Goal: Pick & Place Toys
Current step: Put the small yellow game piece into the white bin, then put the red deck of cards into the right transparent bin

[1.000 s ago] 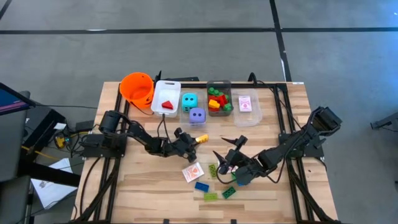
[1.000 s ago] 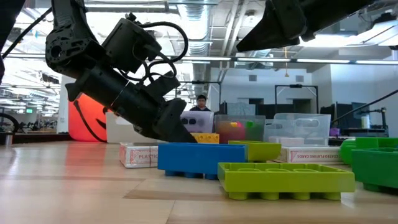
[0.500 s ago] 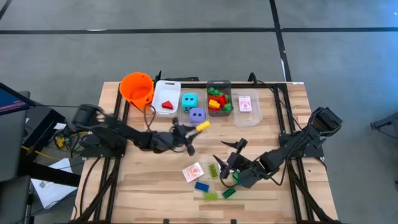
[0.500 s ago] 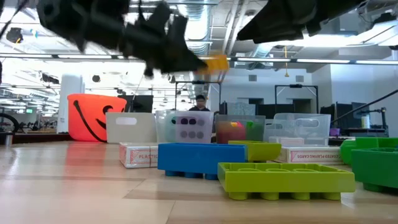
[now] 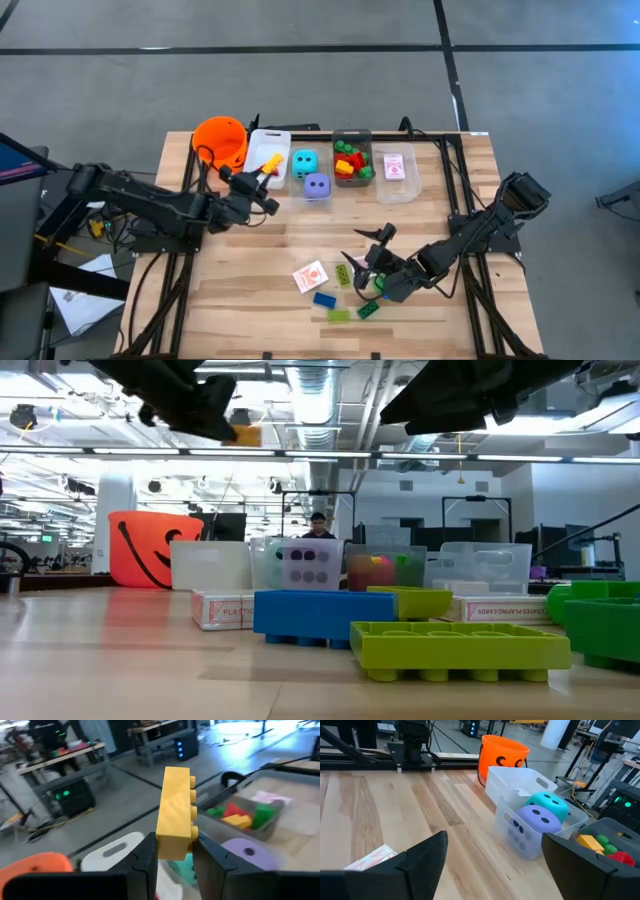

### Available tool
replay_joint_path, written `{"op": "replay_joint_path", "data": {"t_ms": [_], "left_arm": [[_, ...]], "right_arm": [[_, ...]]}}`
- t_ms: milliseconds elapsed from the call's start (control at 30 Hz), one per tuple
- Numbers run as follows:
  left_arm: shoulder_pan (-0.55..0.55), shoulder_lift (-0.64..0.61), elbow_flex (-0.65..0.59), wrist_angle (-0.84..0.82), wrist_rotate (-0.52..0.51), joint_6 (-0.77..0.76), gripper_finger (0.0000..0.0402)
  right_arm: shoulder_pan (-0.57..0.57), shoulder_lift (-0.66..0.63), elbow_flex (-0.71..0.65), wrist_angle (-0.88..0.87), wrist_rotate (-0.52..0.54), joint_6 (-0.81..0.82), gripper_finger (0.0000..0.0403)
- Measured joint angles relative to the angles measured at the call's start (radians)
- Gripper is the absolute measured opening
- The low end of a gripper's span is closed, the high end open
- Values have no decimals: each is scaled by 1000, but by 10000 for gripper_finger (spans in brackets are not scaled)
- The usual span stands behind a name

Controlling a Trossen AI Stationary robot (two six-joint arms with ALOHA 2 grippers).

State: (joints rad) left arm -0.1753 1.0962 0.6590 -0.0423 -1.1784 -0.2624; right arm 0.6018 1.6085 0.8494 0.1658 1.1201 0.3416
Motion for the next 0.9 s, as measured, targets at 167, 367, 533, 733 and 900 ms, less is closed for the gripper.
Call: {"op": "replay_joint_path", "data": {"t_ms": [167,367,533,733,900], "left_arm": [[42,3,0,-139,-1,-86,83],[108,46,-1,-240,4,-185,90],[154,78,-1,-239,6,-167,188],[214,93,-1,-236,6,-231,292],[217,88,-1,-225,177,-429,332]], "right_arm": [[0,0,0,0,-27,0,317],[-1,0,0,0,-27,0,317],[-11,0,0,-1,-30,-5,317],[-35,0,0,0,-82,-8,317],[-42,0,0,-1,-110,-12,317]]}}
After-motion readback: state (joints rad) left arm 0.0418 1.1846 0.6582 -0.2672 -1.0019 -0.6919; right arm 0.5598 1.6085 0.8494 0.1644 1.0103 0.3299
